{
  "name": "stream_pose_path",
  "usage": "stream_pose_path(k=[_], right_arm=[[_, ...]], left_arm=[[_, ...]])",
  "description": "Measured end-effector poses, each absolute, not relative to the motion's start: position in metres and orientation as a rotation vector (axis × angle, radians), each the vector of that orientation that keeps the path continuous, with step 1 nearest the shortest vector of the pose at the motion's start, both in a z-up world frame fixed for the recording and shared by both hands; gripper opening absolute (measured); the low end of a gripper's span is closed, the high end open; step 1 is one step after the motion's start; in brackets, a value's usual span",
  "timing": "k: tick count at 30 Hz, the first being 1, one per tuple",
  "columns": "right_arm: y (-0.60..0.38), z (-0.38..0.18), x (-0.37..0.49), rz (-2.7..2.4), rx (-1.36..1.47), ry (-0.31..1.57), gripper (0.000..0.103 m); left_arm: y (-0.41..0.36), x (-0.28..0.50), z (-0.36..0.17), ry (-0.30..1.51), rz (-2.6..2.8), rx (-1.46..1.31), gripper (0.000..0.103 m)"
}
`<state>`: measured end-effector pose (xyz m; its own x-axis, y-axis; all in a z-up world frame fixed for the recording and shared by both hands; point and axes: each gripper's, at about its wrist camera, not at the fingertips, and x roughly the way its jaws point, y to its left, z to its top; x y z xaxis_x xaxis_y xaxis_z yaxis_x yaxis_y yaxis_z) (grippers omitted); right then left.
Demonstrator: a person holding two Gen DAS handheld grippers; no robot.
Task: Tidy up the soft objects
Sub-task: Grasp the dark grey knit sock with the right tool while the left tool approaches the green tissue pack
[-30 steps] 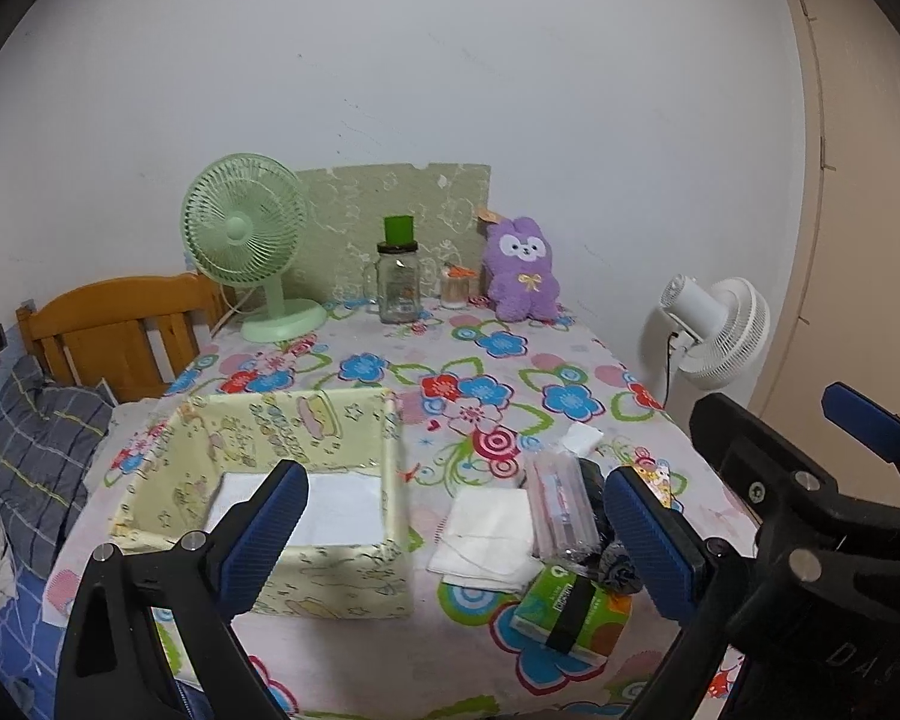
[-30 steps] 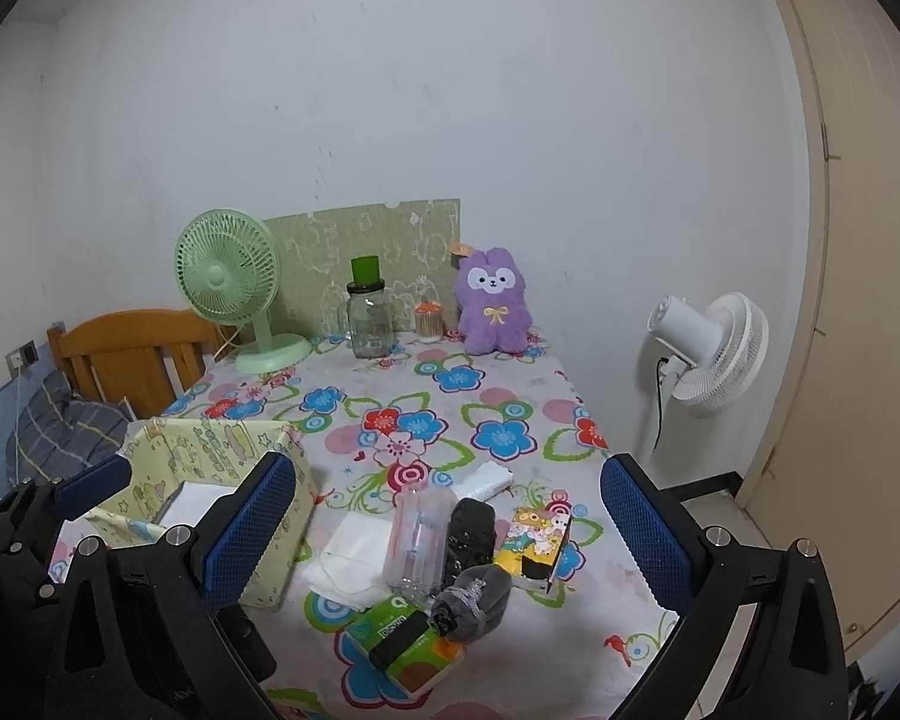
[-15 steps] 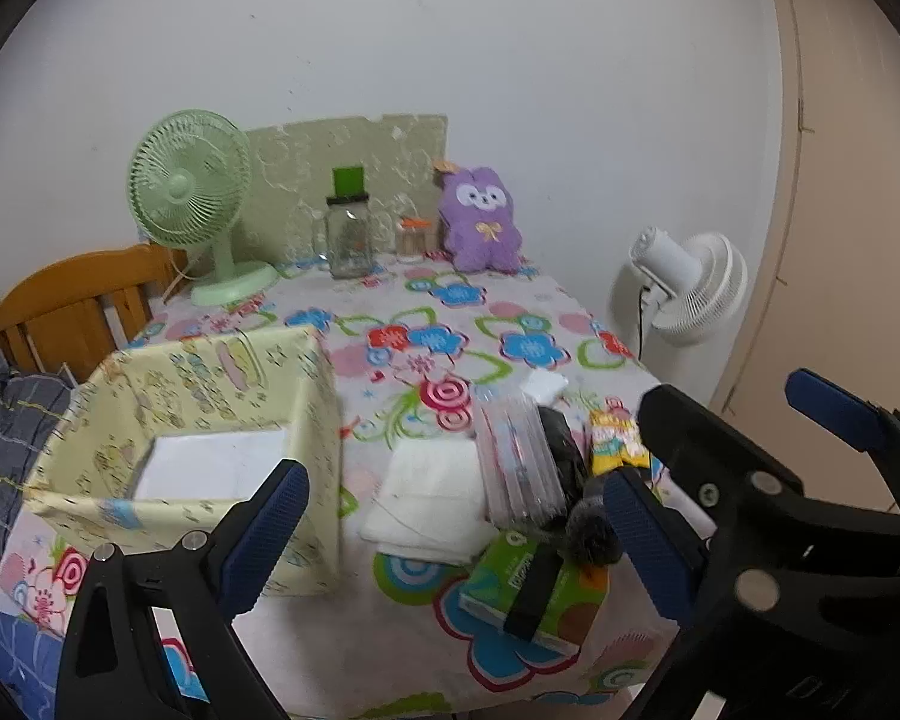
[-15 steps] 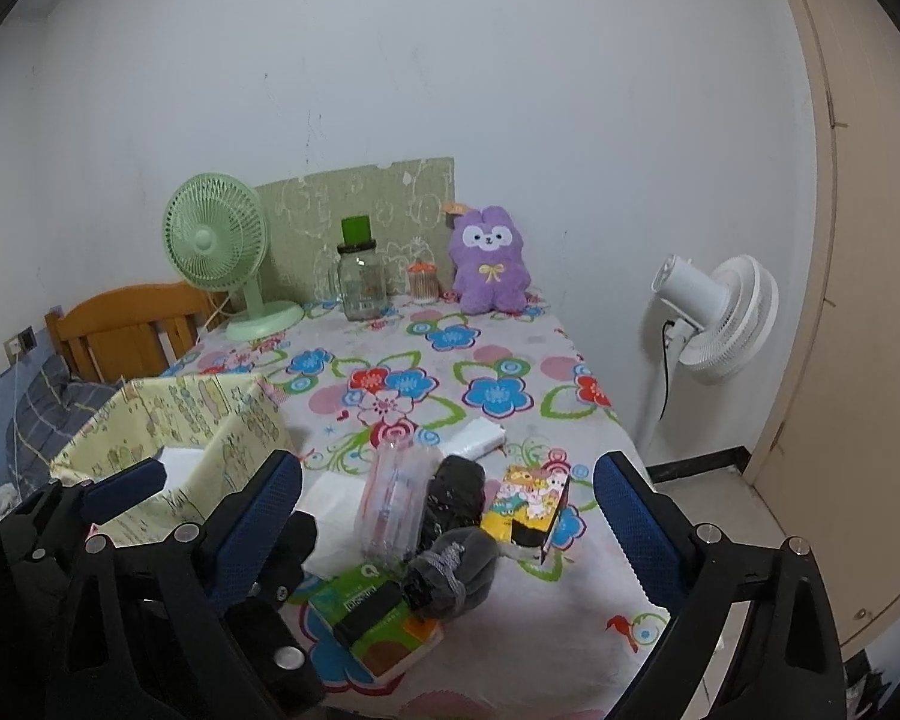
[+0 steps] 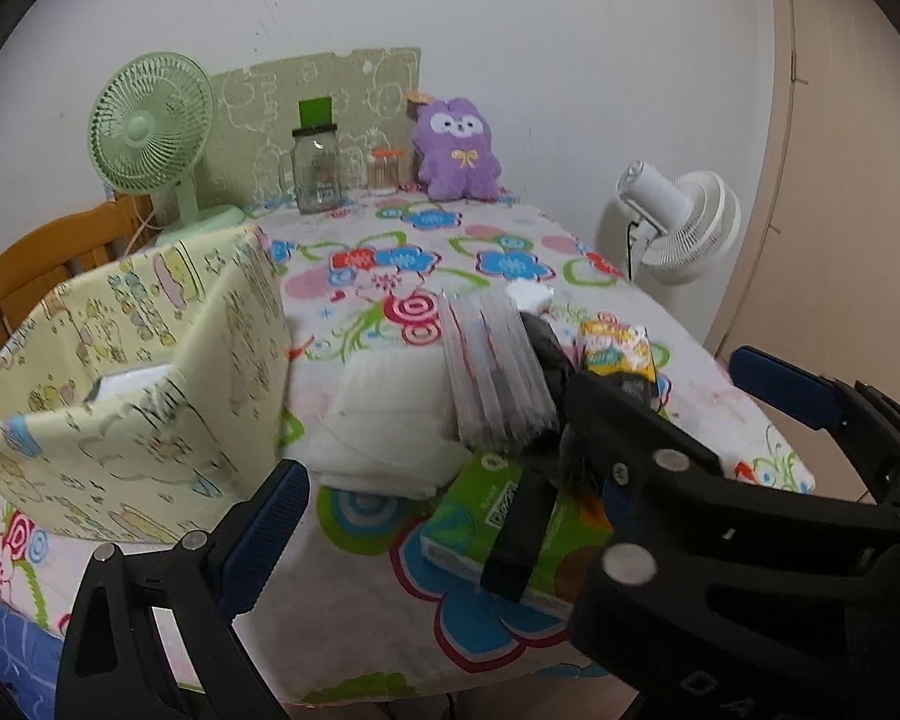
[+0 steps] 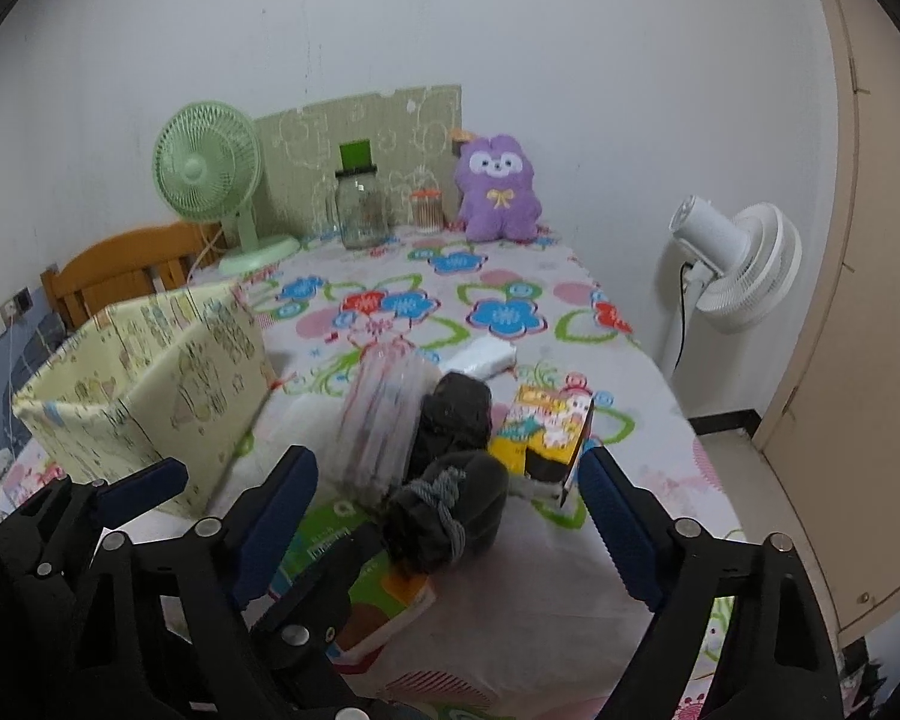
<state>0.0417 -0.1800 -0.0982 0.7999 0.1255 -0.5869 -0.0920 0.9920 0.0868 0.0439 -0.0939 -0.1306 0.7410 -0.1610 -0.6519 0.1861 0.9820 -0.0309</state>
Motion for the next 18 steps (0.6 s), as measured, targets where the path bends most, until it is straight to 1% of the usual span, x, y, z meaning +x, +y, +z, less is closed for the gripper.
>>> stream_pose_path(k=[3,5,9,11,13,16,18], right_arm=[[-0.18,-0.108,0.046,0.126,0.054,0.653,0.087],[-0.18,-0.114,0.05,0.132,0.053,0.668,0.085],[-0.18,-0.124,0.057,0.149,0.056,0.698,0.079],[-0.179,-0.128,0.061,0.16,0.058,0.713,0.071],[-0.18,-0.133,0.064,0.174,0.062,0.731,0.057],[-0.181,-0.137,0.066,0.19,0.081,0.746,0.047],[-0.182,-0.135,0.066,0.186,0.078,0.734,0.043]], left_arm=[[-0.098,0.045,-0.137,0.708,-0.193,0.052,0.1],[-0.1,0.047,-0.141,0.714,-0.195,0.056,0.097],[-0.1,0.051,-0.148,0.74,-0.18,0.052,0.097],[-0.1,0.053,-0.151,0.748,-0.171,0.054,0.096],[-0.101,0.055,-0.154,0.759,-0.167,0.054,0.096],[-0.101,0.055,-0.155,0.759,-0.174,0.051,0.096],[-0.103,0.056,-0.154,0.759,-0.181,0.052,0.096]])
